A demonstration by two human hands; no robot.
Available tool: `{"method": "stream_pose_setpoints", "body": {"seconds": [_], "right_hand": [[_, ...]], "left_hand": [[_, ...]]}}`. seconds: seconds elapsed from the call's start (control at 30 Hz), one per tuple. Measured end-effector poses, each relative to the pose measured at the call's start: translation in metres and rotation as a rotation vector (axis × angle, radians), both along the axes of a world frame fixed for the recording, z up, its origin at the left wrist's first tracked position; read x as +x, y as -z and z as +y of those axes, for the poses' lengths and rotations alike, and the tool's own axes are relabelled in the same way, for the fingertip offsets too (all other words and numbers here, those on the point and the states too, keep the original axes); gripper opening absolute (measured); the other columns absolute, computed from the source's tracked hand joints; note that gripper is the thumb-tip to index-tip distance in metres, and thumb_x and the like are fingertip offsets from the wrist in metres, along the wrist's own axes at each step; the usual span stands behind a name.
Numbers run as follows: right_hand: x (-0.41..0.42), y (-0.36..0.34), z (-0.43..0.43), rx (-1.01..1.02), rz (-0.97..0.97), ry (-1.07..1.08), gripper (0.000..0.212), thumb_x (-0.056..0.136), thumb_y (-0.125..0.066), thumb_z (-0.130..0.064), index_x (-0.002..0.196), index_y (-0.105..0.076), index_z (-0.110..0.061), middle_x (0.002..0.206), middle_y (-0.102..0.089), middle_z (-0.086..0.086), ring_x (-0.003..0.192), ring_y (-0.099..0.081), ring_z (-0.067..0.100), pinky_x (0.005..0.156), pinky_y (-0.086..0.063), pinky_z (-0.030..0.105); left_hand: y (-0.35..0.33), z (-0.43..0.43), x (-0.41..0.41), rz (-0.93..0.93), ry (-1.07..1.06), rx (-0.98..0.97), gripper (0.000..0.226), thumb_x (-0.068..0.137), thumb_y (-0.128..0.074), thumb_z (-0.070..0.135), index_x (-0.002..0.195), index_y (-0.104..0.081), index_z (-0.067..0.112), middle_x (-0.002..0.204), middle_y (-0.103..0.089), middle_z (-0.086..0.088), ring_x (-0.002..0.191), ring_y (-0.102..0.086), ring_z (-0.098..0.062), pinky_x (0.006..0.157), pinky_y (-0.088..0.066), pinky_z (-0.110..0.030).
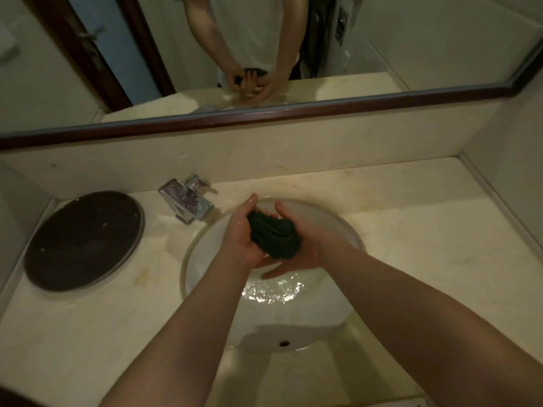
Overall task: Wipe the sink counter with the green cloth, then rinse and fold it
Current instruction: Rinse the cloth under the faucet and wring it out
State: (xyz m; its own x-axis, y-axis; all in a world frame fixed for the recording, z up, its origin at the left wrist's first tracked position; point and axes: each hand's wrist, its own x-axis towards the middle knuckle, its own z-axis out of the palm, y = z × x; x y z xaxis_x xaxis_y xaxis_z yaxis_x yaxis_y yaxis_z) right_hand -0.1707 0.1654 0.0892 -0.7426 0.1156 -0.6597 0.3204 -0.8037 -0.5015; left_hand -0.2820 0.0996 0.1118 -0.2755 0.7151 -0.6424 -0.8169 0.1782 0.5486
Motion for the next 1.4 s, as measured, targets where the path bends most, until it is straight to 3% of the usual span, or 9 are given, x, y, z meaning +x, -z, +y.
{"method": "stream_pose_setpoints", "body": {"seconds": [0.2,0.33,0.57,0.8,0.9,1.03,1.13,1.3,1.4], "right_hand": [[0.038,-0.028,0.000,-0.087,0.388,-0.164,0.066,0.058,-0.083,-0.051,0.112,-0.070,-0.016,0.111,-0.071,0.015,0.096,-0.068,0.044,0.056,-0.060,0.032],[0.051,-0.037,0.011,-0.045,0.273,-0.339,0.061,0.055,-0.093,-0.024,0.104,-0.061,-0.007,0.085,-0.068,0.009,0.063,-0.062,0.010,0.037,-0.040,0.011],[0.038,-0.067,-0.002,0.511,-0.090,-0.664,0.005,0.090,-0.056,-0.014,0.087,-0.057,-0.010,0.063,-0.044,-0.005,0.048,-0.035,0.004,0.035,-0.024,0.014],[0.018,-0.080,-0.028,1.193,-0.449,-0.788,0.019,0.089,-0.053,-0.012,0.070,-0.052,-0.010,0.062,-0.051,0.007,0.045,-0.041,0.017,0.042,-0.035,0.023],[0.005,-0.075,-0.046,1.686,-0.576,-0.813,0.015,0.090,-0.059,-0.012,0.103,-0.066,-0.008,0.095,-0.063,0.007,0.093,-0.064,0.024,0.081,-0.049,0.031],[0.007,-0.074,-0.045,1.868,-0.531,-0.695,0.020,0.086,-0.053,-0.004,0.099,-0.066,-0.012,0.091,-0.064,0.005,0.091,-0.066,0.027,0.066,-0.045,0.031],[0.010,-0.075,-0.036,1.868,-0.471,-0.626,0.014,0.082,-0.055,-0.011,0.093,-0.063,-0.012,0.080,-0.061,0.003,0.063,-0.053,0.022,0.059,-0.042,0.028],[0.012,-0.095,-0.021,1.480,-0.453,-0.616,0.013,0.082,-0.063,-0.019,0.078,-0.057,-0.008,0.065,-0.057,0.008,0.051,-0.053,0.022,0.047,-0.040,0.024],[0.018,-0.100,-0.006,1.321,-0.427,-0.609,0.014,0.082,-0.065,-0.020,0.079,-0.056,-0.009,0.062,-0.054,0.007,0.047,-0.047,0.020,0.046,-0.035,0.025]], "left_hand": [[-0.032,0.001,0.034,0.258,0.112,0.142,0.020,0.094,-0.059,0.026,0.085,-0.062,0.009,0.074,-0.064,-0.005,0.069,-0.065,-0.020,0.072,-0.056,-0.034],[-0.044,-0.004,0.048,0.323,0.108,0.147,0.033,0.094,-0.059,0.032,0.070,-0.052,0.010,0.060,-0.053,-0.005,0.058,-0.058,-0.018,0.071,-0.055,-0.035],[-0.041,-0.004,0.053,0.283,-0.134,-0.098,0.044,0.094,-0.057,0.026,0.055,-0.039,0.017,0.045,-0.039,0.000,0.037,-0.040,-0.015,0.042,-0.042,-0.020],[-0.041,-0.005,0.050,0.322,-0.126,-0.383,0.027,0.088,-0.037,0.010,0.062,-0.040,0.016,0.051,-0.042,0.003,0.039,-0.039,-0.016,0.039,-0.044,-0.020],[-0.040,-0.002,0.048,0.374,-0.163,-0.442,0.022,0.089,-0.034,0.007,0.072,-0.045,0.014,0.063,-0.046,0.000,0.052,-0.043,-0.018,0.047,-0.041,-0.019],[-0.039,-0.001,0.043,0.390,-0.255,-0.455,0.017,0.086,-0.036,0.006,0.077,-0.050,0.009,0.070,-0.053,-0.004,0.060,-0.047,-0.022,0.054,-0.038,-0.024],[-0.040,0.002,0.039,0.385,-0.335,-0.367,0.029,0.095,-0.041,0.019,0.067,-0.045,0.013,0.062,-0.045,-0.004,0.049,-0.039,-0.020,0.049,-0.036,-0.024],[-0.045,0.003,0.031,0.696,-0.219,-0.284,0.051,0.082,-0.055,0.050,0.117,-0.052,0.012,0.111,-0.061,-0.013,0.098,-0.062,-0.031,0.087,-0.054,-0.046],[-0.062,-0.010,0.030,0.883,-0.076,-0.173,0.049,0.090,-0.060,0.039,0.130,-0.045,0.017,0.119,-0.056,-0.012,0.105,-0.061,-0.028,0.087,-0.056,-0.048]]}}
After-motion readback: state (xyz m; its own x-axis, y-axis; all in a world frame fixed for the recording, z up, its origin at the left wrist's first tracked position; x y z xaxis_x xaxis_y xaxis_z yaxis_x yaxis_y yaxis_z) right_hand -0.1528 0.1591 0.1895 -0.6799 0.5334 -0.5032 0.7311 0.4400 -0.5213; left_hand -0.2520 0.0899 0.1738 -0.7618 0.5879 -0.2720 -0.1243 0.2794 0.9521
